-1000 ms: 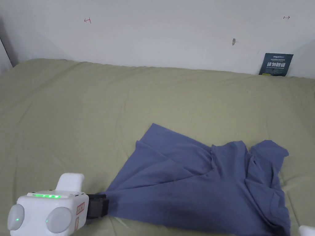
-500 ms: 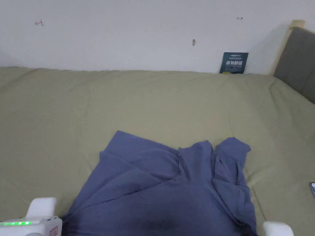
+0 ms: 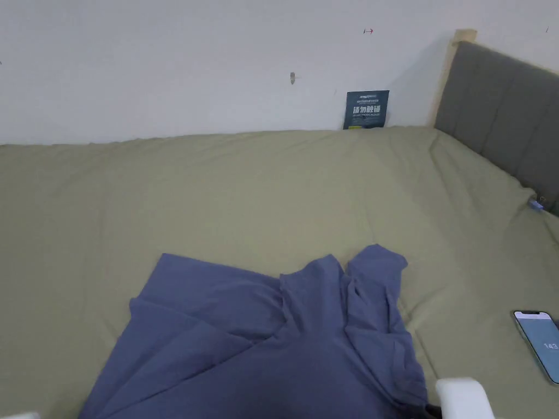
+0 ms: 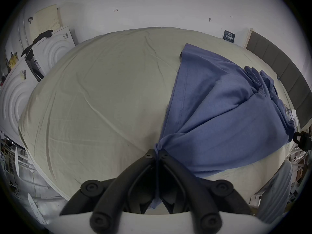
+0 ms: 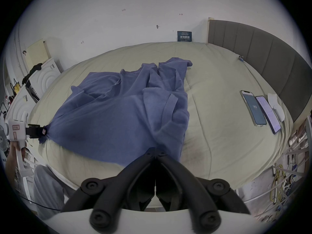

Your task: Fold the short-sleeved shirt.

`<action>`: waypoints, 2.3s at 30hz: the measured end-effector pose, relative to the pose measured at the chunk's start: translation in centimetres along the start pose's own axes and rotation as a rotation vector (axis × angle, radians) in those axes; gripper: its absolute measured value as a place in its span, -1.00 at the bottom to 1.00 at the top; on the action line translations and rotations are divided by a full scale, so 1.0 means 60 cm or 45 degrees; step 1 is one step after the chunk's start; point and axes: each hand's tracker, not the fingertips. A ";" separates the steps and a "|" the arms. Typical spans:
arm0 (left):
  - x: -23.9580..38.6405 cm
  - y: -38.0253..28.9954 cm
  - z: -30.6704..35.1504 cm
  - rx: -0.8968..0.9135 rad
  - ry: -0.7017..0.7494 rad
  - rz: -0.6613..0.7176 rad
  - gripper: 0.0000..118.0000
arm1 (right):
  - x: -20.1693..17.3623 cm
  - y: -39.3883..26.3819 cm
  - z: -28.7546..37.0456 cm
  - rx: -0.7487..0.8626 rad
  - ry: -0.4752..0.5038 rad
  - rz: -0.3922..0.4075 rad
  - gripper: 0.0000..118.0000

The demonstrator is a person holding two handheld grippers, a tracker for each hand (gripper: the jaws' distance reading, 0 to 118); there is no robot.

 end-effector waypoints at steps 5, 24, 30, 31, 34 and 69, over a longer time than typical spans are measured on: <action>-0.005 0.006 -0.002 -0.014 -0.019 0.029 -1.00 | 0.024 0.059 -0.045 0.020 -0.046 0.042 -0.99; -0.014 0.020 -0.016 -0.050 -0.034 0.028 -1.00 | 0.030 0.337 -0.268 -0.029 0.027 0.180 0.71; -0.017 0.022 -0.021 -0.054 -0.047 0.024 -1.00 | -0.023 0.397 -0.365 -0.094 0.071 0.241 0.71; -0.019 0.022 -0.022 -0.054 -0.051 0.027 -1.00 | -0.031 0.403 -0.382 -0.104 0.066 0.269 0.71; -0.023 0.024 -0.024 -0.056 -0.062 0.036 -1.00 | -0.041 0.407 -0.436 -0.236 0.046 0.282 0.70; 0.014 0.323 0.341 0.621 -0.078 0.012 -1.00 | 0.072 0.538 0.269 0.556 0.069 0.277 -0.95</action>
